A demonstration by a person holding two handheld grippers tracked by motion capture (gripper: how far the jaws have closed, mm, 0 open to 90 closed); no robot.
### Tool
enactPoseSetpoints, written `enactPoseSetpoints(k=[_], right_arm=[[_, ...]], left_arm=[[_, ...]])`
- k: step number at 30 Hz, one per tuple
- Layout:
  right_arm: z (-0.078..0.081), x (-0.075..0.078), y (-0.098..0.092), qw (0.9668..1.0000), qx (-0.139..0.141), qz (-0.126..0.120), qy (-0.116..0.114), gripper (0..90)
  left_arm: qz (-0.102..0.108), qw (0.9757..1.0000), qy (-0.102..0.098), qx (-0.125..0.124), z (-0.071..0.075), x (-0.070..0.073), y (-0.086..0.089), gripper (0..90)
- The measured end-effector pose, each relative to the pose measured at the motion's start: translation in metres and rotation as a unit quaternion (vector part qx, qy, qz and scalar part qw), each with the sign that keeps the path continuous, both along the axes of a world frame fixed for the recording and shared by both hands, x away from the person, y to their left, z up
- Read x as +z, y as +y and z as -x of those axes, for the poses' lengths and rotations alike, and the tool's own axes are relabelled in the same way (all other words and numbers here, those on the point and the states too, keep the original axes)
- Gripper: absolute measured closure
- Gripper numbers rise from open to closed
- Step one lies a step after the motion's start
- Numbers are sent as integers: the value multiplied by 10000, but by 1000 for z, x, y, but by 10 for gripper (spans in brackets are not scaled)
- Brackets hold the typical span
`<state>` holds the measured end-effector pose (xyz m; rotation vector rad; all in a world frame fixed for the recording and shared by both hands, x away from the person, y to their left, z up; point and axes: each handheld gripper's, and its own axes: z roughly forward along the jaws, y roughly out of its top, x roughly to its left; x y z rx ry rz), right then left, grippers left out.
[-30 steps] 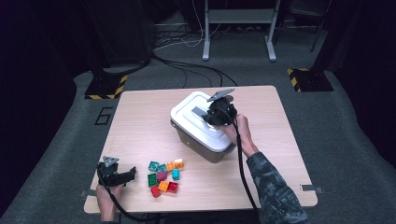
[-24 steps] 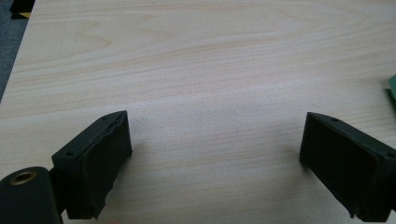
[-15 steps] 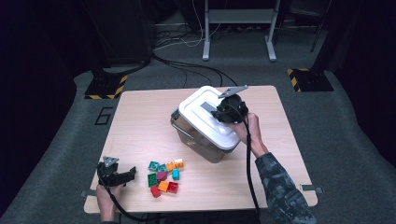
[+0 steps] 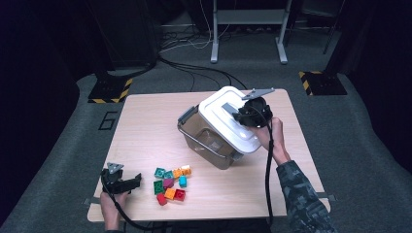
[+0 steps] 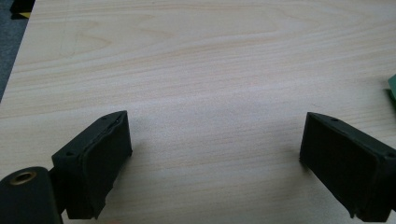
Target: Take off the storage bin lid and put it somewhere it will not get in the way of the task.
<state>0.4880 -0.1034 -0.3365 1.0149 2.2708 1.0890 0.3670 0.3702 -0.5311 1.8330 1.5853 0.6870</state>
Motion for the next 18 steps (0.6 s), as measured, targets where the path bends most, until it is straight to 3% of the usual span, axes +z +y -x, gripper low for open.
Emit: enactPoseSetpoints(k=[18], right_arm=[[2, -1, -44, 9982, -592, -128, -14, 669]], left_arm=[[5, 10000, 1, -4, 0, 0, 0, 85]])
